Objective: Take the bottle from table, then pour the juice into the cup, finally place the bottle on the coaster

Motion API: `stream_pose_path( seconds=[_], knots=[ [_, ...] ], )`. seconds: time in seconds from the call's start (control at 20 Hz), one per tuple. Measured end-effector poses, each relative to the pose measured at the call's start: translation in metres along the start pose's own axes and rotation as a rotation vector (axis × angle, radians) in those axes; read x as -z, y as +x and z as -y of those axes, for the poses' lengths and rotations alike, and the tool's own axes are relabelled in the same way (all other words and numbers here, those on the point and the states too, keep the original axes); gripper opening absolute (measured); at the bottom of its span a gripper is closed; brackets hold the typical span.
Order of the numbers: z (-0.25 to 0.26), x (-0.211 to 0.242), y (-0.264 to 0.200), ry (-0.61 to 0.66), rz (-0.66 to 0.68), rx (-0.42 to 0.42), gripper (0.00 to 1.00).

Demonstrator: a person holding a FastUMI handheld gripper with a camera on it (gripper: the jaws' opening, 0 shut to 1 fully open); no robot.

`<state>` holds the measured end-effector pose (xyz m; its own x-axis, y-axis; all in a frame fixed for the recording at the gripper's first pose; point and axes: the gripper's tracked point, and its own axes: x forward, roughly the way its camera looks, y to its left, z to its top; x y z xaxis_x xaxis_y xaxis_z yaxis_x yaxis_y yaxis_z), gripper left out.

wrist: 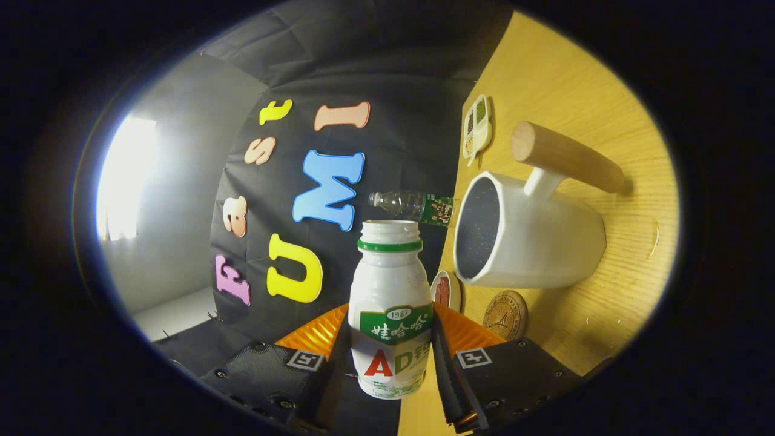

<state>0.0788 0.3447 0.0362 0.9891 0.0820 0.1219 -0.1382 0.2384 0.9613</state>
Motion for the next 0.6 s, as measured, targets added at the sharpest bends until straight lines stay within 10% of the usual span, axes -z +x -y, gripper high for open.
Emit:
stream_pose_path(
  seconds=[0.6],
  knots=[
    [-0.0046,-0.0015,0.0107,-0.604,0.014,0.087,0.65]
  ],
)
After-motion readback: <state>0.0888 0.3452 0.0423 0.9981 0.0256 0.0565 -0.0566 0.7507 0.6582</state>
